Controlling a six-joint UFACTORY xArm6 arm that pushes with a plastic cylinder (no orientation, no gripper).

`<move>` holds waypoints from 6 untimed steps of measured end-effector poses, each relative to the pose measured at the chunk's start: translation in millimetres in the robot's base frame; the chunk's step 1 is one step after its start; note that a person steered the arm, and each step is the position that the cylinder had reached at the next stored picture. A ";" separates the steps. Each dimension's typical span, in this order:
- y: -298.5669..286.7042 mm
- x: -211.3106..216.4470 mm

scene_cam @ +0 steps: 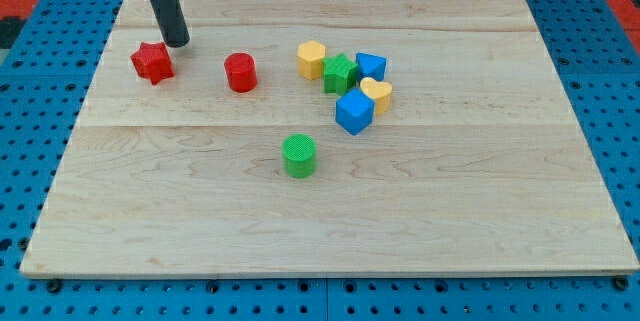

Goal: Touch the top of the red circle

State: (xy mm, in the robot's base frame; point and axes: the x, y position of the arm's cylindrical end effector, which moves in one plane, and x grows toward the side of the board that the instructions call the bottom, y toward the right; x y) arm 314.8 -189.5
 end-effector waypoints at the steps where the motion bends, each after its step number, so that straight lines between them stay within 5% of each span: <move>1: -3.1 13.5; 3: 107.1 -23.4; 4: 92.5 -10.9; 6: 152.9 17.1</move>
